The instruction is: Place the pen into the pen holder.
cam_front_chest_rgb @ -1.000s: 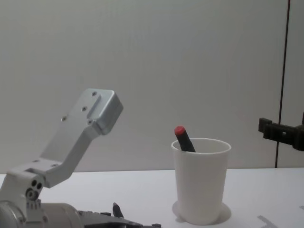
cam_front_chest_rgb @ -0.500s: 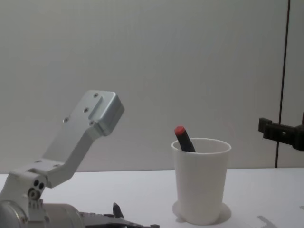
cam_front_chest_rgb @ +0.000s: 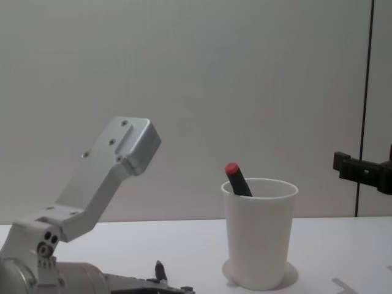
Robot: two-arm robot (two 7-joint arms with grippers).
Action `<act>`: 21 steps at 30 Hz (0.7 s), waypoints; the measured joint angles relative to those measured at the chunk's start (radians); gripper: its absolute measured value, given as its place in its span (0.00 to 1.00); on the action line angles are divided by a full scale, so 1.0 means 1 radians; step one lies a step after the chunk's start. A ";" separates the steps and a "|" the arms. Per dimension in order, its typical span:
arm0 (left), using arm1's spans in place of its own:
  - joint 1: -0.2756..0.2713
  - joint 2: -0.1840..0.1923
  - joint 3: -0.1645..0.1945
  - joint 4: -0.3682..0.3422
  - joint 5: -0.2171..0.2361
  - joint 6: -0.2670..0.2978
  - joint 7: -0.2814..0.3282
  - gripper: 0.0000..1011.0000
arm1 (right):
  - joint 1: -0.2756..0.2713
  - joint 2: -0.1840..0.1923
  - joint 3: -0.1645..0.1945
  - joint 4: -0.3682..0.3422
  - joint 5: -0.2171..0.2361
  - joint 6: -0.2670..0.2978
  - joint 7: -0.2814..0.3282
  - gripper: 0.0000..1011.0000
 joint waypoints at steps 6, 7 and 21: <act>0.000 -0.001 0.000 0.001 -0.001 0.002 -0.001 0.29 | 0.000 0.000 0.000 0.000 0.000 0.000 0.000 0.99; 0.000 -0.001 0.001 0.001 -0.001 0.002 -0.001 0.28 | 0.000 0.000 0.000 0.000 0.000 0.000 0.000 0.99; 0.000 -0.001 0.000 0.001 -0.002 0.004 -0.002 0.13 | 0.000 0.000 0.000 0.000 0.000 0.000 0.000 0.99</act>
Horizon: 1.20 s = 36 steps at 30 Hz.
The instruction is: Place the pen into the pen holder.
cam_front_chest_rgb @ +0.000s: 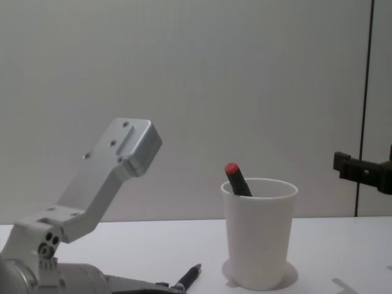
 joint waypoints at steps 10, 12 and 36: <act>0.003 0.001 -0.003 0.000 -0.003 -0.015 0.000 0.13 | 0.000 0.000 0.000 0.000 0.000 0.000 0.000 0.99; 0.007 0.002 -0.005 -0.001 -0.005 -0.031 0.004 0.13 | 0.000 0.000 0.000 0.000 0.000 0.000 0.000 0.99; 0.055 0.054 -0.065 -0.049 -0.021 -0.342 0.053 0.13 | 0.000 0.000 0.000 0.000 0.000 0.000 0.000 0.99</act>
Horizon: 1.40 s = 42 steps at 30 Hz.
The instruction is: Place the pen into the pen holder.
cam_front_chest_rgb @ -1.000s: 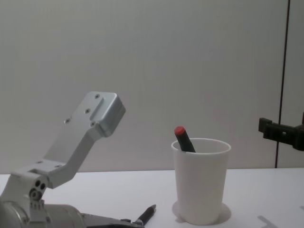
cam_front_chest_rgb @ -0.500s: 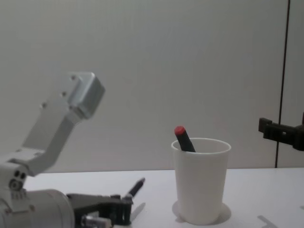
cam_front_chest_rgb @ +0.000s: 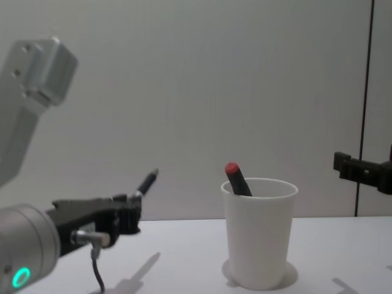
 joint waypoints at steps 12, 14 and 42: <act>0.009 0.028 -0.033 0.006 -0.009 -0.216 -0.090 0.13 | 0.000 0.000 0.000 0.000 0.000 0.000 0.000 0.99; 0.008 0.030 -0.036 0.010 -0.014 -0.240 -0.112 0.13 | 0.000 0.000 0.000 0.000 0.000 0.000 0.000 0.99; -0.069 0.010 -0.042 0.113 -0.084 -0.452 -0.566 0.13 | 0.000 0.000 0.000 0.000 0.000 0.000 0.000 0.99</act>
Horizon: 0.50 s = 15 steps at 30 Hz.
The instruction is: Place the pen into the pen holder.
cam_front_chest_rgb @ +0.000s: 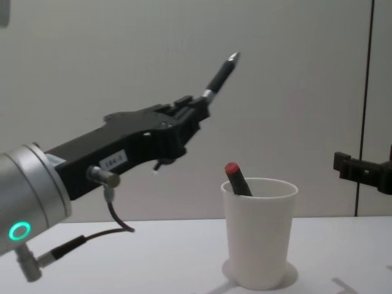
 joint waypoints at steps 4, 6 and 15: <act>-0.013 -0.008 0.006 0.016 -0.002 -0.011 -0.061 0.13 | 0.000 0.000 0.000 0.000 0.000 0.000 0.000 0.99; -0.023 -0.015 0.011 0.027 -0.003 -0.018 -0.102 0.13 | 0.000 0.000 0.000 0.000 0.000 0.000 0.000 0.99; -0.056 -0.044 0.032 0.067 0.004 -0.034 -0.231 0.13 | 0.000 0.000 0.000 0.000 0.000 0.000 0.000 0.99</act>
